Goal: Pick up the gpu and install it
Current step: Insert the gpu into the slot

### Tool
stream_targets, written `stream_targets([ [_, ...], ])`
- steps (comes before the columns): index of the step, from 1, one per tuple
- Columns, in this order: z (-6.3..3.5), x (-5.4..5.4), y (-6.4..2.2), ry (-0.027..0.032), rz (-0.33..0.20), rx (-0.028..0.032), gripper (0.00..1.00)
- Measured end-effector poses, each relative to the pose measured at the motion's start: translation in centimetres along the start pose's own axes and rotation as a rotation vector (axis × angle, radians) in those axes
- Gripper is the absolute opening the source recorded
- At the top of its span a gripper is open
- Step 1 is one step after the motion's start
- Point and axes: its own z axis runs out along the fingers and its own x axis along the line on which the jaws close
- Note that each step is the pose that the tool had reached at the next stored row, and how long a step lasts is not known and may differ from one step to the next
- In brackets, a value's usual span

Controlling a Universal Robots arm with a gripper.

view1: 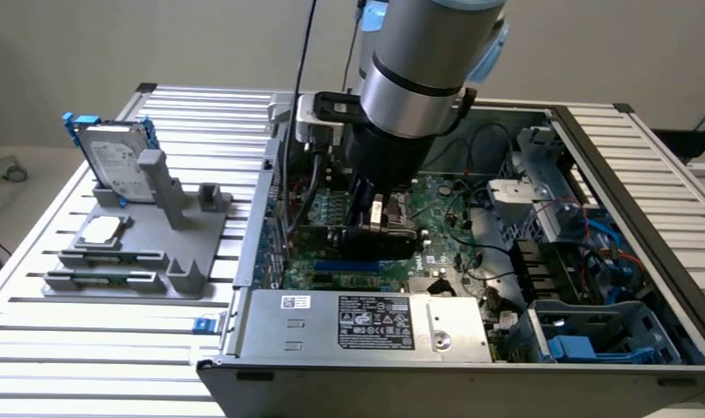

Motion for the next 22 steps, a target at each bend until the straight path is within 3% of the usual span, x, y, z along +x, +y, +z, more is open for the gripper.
stream_targets([
  [6, -0.02, 0.0, -0.01, 0.0003, 0.0, -0.004, 0.26],
  [22, -0.01, 0.0, -0.01, 0.0002, 0.0, -0.0041, 0.26],
])
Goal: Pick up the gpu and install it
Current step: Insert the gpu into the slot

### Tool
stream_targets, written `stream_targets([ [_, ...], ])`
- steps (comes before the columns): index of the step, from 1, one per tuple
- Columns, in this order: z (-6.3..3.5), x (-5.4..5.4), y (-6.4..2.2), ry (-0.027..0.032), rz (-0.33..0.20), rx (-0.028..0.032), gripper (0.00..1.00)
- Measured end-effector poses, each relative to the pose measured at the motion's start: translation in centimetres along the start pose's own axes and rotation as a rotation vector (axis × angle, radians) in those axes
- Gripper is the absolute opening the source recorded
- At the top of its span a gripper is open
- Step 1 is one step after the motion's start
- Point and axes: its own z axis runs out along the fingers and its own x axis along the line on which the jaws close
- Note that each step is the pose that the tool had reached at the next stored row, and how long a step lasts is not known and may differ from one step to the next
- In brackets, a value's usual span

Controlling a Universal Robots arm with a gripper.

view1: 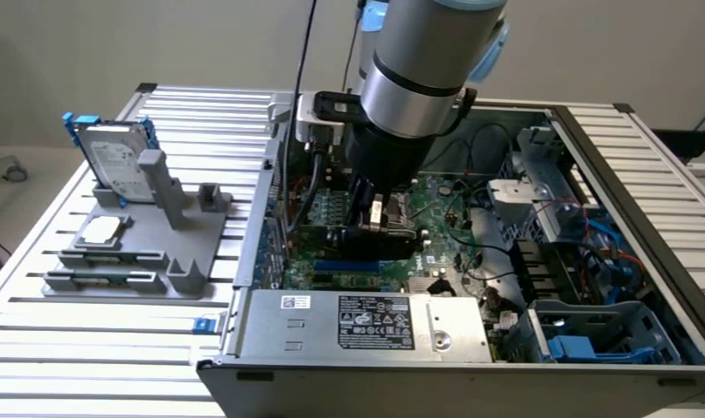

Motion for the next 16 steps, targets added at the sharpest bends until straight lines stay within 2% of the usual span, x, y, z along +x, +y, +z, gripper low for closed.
stream_targets([
  [4, 0.05, 0.0, -0.09, -0.0001, 0.0, -0.0017, 0.26],
  [7, 0.28, 0.01, -0.15, -0.0001, 0.0, -0.0117, 0.26],
  [9, 0.38, 0.01, -0.22, -0.0001, 0.001, -0.0223, 0.26],
  [12, 0.39, 0.01, -0.41, -0.0003, 0.001, -0.0335, 0.26],
  [16, 0.58, 0.02, -0.64, -0.0001, 0.002, -0.0432, 0.26],
])
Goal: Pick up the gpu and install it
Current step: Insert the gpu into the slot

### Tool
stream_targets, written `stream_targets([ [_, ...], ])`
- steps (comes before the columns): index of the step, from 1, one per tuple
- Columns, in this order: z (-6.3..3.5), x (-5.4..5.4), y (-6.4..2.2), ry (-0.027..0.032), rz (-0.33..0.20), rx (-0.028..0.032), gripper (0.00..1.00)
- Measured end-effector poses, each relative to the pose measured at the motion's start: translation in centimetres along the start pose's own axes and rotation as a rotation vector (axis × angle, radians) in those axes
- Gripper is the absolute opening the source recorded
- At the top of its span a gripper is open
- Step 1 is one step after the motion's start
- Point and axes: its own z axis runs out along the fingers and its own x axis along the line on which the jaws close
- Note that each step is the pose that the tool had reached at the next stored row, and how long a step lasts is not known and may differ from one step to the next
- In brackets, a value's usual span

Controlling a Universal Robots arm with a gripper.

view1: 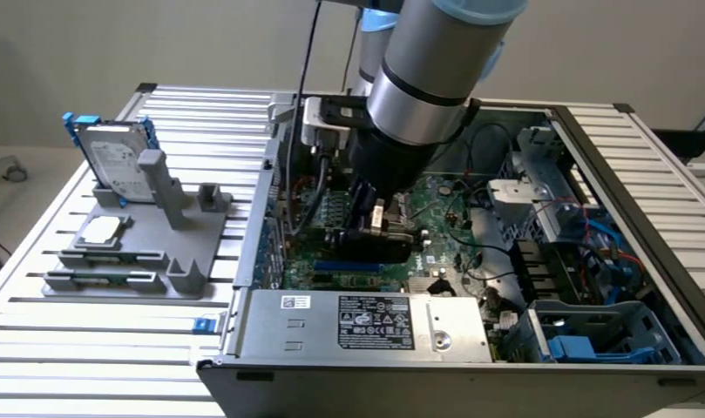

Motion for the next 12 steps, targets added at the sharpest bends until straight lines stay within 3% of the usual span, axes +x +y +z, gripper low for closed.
stream_targets([
  [3, -0.01, 0.0, -0.06, 0.0002, 0.0, -0.0034, 0.26],
  [12, 0.28, 0.01, -0.14, 0.0, 0.0, -0.004, 0.26],
])
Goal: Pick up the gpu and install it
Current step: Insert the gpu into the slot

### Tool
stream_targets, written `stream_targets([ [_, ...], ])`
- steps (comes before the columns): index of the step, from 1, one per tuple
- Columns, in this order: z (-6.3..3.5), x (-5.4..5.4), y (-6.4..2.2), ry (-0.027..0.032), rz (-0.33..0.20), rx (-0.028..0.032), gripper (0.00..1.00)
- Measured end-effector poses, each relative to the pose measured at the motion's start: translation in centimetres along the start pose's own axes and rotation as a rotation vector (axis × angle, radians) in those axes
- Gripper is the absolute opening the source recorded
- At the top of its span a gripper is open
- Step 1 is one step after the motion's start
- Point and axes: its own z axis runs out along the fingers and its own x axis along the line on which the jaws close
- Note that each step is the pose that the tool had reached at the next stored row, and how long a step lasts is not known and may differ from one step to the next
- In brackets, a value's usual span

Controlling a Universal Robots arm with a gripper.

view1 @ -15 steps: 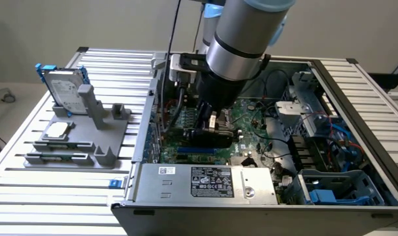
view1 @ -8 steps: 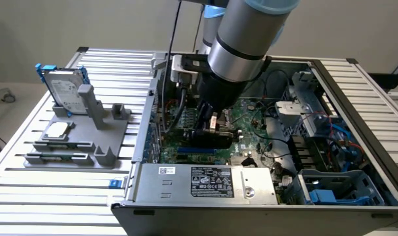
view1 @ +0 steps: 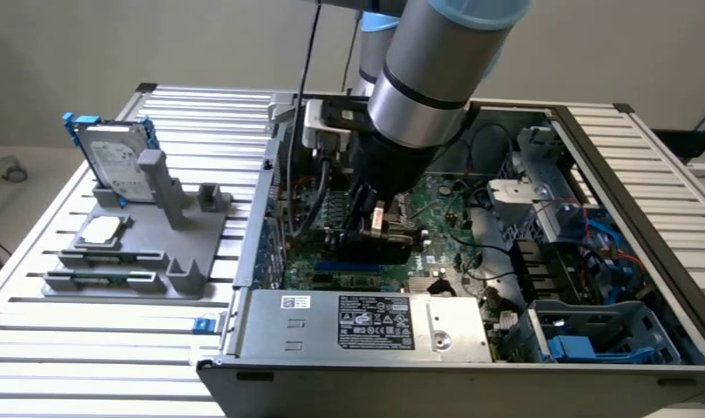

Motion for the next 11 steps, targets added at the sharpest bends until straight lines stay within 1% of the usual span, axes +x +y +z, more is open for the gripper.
stream_targets([
  [11, 0.32, 0.01, -0.08, -0.0002, 0.0, -0.0076, 0.26],
])
